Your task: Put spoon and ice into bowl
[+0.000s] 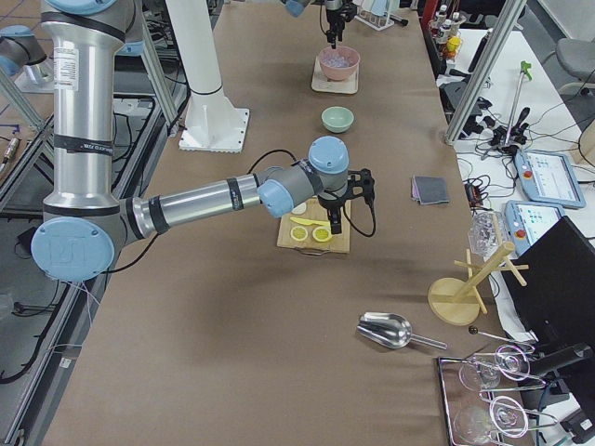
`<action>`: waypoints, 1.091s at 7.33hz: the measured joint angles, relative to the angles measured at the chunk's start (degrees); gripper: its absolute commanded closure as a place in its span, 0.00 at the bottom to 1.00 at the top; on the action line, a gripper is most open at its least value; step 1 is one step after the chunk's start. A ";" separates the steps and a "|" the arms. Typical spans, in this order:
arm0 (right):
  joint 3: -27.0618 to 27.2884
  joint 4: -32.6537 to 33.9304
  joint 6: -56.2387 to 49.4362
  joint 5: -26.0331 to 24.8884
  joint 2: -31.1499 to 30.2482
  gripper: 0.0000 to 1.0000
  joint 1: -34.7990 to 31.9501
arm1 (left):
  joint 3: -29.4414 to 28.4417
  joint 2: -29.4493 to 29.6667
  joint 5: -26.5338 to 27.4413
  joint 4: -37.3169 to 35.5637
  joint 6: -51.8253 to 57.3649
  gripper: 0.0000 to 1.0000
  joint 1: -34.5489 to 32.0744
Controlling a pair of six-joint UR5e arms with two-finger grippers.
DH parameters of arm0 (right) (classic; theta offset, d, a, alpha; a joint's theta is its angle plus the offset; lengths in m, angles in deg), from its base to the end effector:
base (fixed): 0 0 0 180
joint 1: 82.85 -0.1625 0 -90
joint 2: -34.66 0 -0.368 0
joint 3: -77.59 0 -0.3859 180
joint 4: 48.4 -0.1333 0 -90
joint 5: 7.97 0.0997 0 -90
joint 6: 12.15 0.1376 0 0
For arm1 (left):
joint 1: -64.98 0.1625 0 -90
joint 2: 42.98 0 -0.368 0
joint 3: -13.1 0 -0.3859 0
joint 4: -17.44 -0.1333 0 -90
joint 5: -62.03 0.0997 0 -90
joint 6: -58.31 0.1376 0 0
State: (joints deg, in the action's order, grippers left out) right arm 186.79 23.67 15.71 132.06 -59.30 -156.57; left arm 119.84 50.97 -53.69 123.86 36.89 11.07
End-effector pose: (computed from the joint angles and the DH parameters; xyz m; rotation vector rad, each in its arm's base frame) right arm -0.1075 -0.4673 0.4476 0.1825 -0.9866 -0.0678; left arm 0.2590 -0.4803 0.4320 0.3518 0.6898 0.3885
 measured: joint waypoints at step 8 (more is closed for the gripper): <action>0.40 0.00 1.93 -0.12 0.35 0.00 1.61 | -3.90 2.02 0.38 0.08 0.02 0.41 1.66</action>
State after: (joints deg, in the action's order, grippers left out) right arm 187.19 23.67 17.64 131.94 -58.94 -154.97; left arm 115.94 52.99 -53.32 123.94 36.91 12.73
